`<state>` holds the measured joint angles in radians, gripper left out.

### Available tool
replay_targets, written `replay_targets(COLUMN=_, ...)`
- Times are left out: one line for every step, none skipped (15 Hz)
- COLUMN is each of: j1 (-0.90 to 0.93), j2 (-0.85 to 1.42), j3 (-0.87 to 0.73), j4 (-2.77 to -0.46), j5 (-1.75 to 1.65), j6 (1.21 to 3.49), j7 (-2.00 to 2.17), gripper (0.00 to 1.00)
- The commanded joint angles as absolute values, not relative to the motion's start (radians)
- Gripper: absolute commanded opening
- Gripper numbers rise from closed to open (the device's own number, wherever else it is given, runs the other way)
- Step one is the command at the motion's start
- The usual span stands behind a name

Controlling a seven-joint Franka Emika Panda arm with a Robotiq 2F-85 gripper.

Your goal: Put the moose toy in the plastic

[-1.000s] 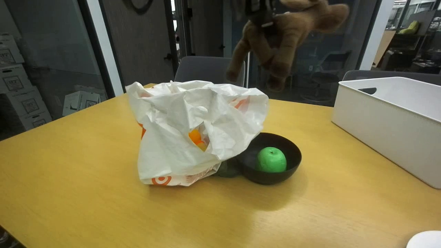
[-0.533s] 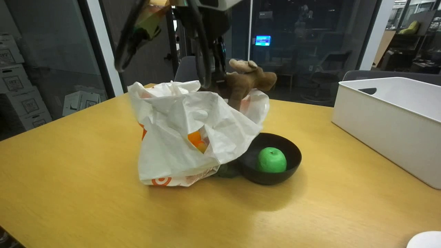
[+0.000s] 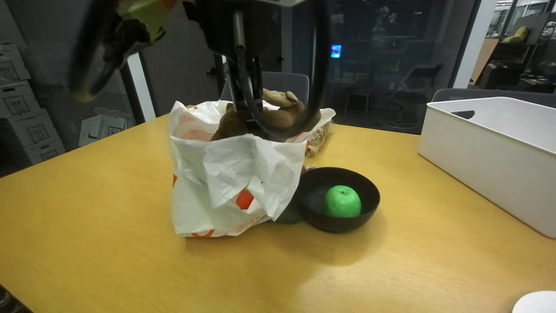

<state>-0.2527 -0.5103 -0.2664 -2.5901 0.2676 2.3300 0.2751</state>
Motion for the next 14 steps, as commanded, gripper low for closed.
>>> replay_targets(j1=-0.275, j2=-0.583, j3=-0.254, j4=-2.617, j5=0.203, j6=2.186, j7=0.159, gripper=0.06)
replay_targets(j1=-0.275, j2=-0.582, j3=-0.243, j4=-2.618, j5=0.182, j6=2.153, j7=0.143, gripper=0.06)
replay_targets(j1=-0.272, j2=-0.579, j3=-0.224, j4=-2.622, j5=0.156, j6=2.139, j7=0.138, gripper=0.06)
replay_targets(j1=-0.269, j2=-0.575, j3=-0.209, j4=-2.62, j5=0.133, j6=2.117, j7=0.133, gripper=0.06)
replay_targets(j1=-0.268, j2=-0.566, j3=-0.179, j4=-2.618, j5=0.101, j6=2.11, j7=0.148, gripper=0.06)
replay_targets(j1=-0.266, j2=-0.563, j3=-0.157, j4=-2.621, j5=0.072, j6=2.114, j7=0.156, gripper=0.06)
replay_targets(j1=-0.264, j2=-0.555, j3=-0.127, j4=-2.625, j5=0.042, j6=2.142, j7=0.175, gripper=0.07)
replay_targets(j1=-0.258, j2=-0.549, j3=-0.11, j4=-2.624, j5=0.027, j6=2.154, j7=0.183, gripper=0.07)
replay_targets(j1=-0.256, j2=-0.544, j3=-0.086, j4=-2.634, j5=0.013, j6=2.216, j7=0.207, gripper=0.06)
replay_targets(j1=-0.253, j2=-0.533, j3=-0.07, j4=-2.628, j5=-0.003, j6=2.23, j7=0.217, gripper=0.06)
replay_targets(j1=-0.25, j2=-0.518, j3=-0.054, j4=-2.624, j5=-0.017, j6=2.251, j7=0.228, gripper=0.06)
replay_targets(j1=-0.246, j2=-0.507, j3=-0.042, j4=-2.623, j5=-0.028, j6=2.268, j7=0.236, gripper=0.06)
replay_targets(j1=-0.232, j2=-0.493, j3=-0.042, j4=-2.618, j5=-0.019, j6=2.275, j7=0.231, gripper=0.06)
replay_targets(j1=-0.21, j2=-0.477, j3=-0.05, j4=-2.608, j5=0.012, j6=2.269, j7=0.212, gripper=0.06)
